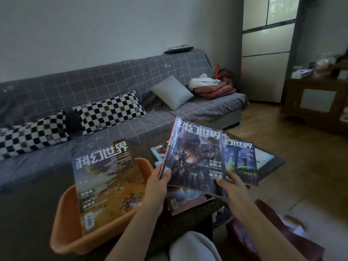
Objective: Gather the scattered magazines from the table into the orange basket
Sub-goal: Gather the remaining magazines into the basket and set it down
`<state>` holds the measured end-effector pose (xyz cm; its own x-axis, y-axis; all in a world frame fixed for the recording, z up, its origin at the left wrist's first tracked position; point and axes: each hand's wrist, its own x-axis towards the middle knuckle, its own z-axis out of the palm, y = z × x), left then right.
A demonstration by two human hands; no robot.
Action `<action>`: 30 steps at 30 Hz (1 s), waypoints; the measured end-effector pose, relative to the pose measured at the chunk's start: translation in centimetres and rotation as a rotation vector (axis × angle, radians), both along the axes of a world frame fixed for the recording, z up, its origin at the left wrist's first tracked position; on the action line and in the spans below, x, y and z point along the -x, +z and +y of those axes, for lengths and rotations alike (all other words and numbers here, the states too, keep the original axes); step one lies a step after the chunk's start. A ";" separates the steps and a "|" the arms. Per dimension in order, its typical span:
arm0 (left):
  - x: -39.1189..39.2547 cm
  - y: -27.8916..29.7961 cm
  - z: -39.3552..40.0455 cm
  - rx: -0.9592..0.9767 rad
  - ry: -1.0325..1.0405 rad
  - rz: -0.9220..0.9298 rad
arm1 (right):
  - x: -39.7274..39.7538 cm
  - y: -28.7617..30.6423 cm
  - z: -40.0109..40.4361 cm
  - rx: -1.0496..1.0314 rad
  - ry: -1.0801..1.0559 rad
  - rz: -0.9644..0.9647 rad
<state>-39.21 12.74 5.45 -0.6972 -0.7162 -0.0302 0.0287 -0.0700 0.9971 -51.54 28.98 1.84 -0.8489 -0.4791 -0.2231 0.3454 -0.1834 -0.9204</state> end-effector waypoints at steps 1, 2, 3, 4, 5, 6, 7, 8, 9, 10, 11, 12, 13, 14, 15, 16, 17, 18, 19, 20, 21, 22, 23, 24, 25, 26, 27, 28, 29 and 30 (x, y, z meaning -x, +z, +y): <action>-1.0 0.4 -0.5 -0.003 0.015 0.031 | -0.5 0.6 -0.8 0.039 0.025 -0.006; -2.1 0.9 -1.0 0.005 0.038 0.046 | -1.0 1.1 -1.7 0.062 0.055 0.003; -3.2 1.2 -1.7 0.024 0.064 0.045 | -1.5 1.6 -2.6 0.077 0.089 0.021; -4.1 1.4 -2.3 0.045 0.090 0.034 | -1.9 2.0 -3.3 0.088 0.119 0.038; -5.4 1.5 -3.2 0.068 0.131 0.021 | -2.7 2.4 -4.4 0.089 0.158 0.061; -6.6 1.5 -3.9 0.099 0.165 0.000 | -3.3 2.6 -5.2 0.077 0.180 0.088; -7.3 1.5 -4.4 0.134 0.189 -0.023 | -3.7 2.7 -5.7 0.057 0.192 0.122; -8.4 1.4 -5.0 0.164 0.220 -0.038 | -4.3 2.8 -6.6 0.032 0.220 0.161; -9.7 1.3 -5.7 0.181 0.249 -0.052 | -5.0 2.9 -7.7 0.007 0.252 0.199; -10.7 1.1 -6.3 0.184 0.272 -0.067 | -5.7 2.9 -8.7 -0.018 0.278 0.229; -11.8 1.0 -6.8 0.180 0.289 -0.084 | -6.2 3.0 -9.6 -0.040 0.298 0.252; -12.8 0.8 -7.4 0.179 0.304 -0.095 | -6.8 3.2 -10.5 -0.057 0.313 0.266; -13.6 0.5 -7.9 0.194 0.319 -0.111 | -7.3 3.4 -11.4 -0.072 0.325 0.272; -14.3 0.2 -8.4 0.228 0.336 -0.143 | -7.8 3.6 -12.1 -0.087 0.341 0.273; -14.9 0.0 -8.8 0.272 0.351 -0.194 | -8.2 3.7 -12.9 -0.102 0.362 0.272; -15.4 -0.2 -9.1 0.314 0.367 -0.248 | -8.5 3.7 -13.6 -0.118 0.384 0.270; -15.7 -0.4 -9.4 0.347 0.382 -0.297 | -8.8 3.7 -14.2 -0.143 0.403 0.281; -16.0 -0.6 -9.7 0.370 0.398 -0.336 | -8.9 3.6 -14.7 -0.178 0.419 0.313; -16.2 -0.9 -9.9 0.388 0.414 -0.371 | -9.0 3.4 -15.2 -0.217 0.433 0.361; -16.4 -1.1 -10.0 0.408 0.430 -0.404 | -9.1 3.3 -15.7 -0.257 0.446 0.415; -16.5 -1.3 -10.0 0.428 0.446 -0.438 | -9.1 3.1 -16.2 -0.298 0.452 0.480; -16.6 -1.5 -10.0 0.451 0.463 -0.474 | -9.1 2.9 -16.6 -0.342 0.453 0.554; -16.6 -1.7 -10.1 0.476 0.483 -0.510 | -9.2 2.8 -17.0 -0.393 0.449 0.629; -16.7 -1.8 -10.2 0.500 0.503 -0.540 | -9.2 2.7 -17.4 -0.453 0.440 0.693; -16.7 -1.9 -10.3 0.514 0.525 -0.560 | -9.2 2.6 -17.7 -0.519 0.427 0.741; -16.8 -2.0 -10.4 0.517 0.548 -0.572 | -9.2 2.4 -18.0 -0.580 0.412 0.773; -16.8 -2.0 -10.5 0.518 0.572 -0.580 | -9.2 2.4 -18.2 -0.628 0.400 0.801; -16.8 -2.1 -10.6 0.518 0.592 -0.588 | -9.2 2.3 -18.4 -0.669 0.392 0.835; -16.7 -2.1 -10.6 0.519 0.608 -0.592 | -9.3 2.2 -18.5 -0.705 0.385 0.875; -16.7 -2.1 -10.5 0.520 0.624 -0.590 | -9.4 2.2 -18.5 -0.734 0.377 0.915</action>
